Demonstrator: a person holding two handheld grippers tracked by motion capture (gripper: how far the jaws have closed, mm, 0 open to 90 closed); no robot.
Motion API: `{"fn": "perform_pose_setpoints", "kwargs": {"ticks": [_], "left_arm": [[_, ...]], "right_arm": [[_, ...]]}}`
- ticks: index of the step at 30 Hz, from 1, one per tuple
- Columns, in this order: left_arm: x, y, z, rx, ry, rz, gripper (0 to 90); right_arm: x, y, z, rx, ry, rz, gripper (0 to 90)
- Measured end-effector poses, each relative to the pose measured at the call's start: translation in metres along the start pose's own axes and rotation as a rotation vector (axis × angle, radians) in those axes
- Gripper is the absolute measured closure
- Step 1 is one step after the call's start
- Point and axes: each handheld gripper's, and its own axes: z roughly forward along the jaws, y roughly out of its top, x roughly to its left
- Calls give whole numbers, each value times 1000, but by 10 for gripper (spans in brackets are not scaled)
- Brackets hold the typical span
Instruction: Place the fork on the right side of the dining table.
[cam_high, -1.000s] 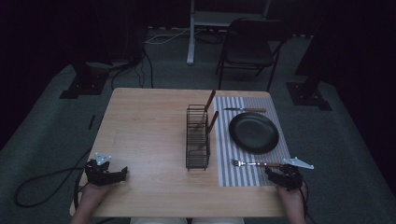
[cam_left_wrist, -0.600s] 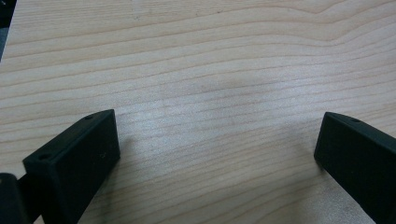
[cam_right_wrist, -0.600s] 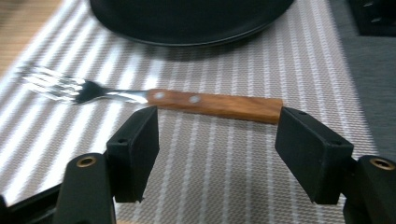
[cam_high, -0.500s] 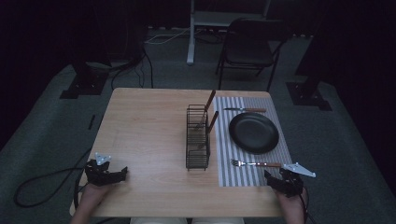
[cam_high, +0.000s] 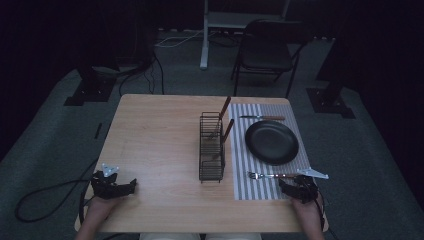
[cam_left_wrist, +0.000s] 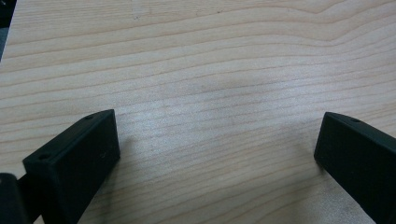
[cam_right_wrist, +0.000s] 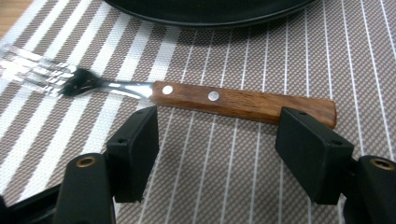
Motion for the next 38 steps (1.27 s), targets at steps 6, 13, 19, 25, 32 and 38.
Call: {"fn": "perform_pose_setpoints", "kwargs": {"ticks": [6,13,19,25,32,38], "left_arm": [[0,0,0,0,0,0,0],[0,0,0,0,0,0,0],[0,0,0,0,0,0,0],[0,0,0,0,0,0,0],[0,0,0,0,0,0,0],[0,0,0,0,0,0,0]], "right_arm": [[5,-5,-4,-20,10,15,271],[21,-18,-8,-25,-39,0,123],[35,-22,-9,-56,-81,-25,116],[39,-26,-9,-29,-125,-42,110],[33,-27,-8,-39,-134,5,111],[33,-27,-8,-39,-134,6,110]]}}
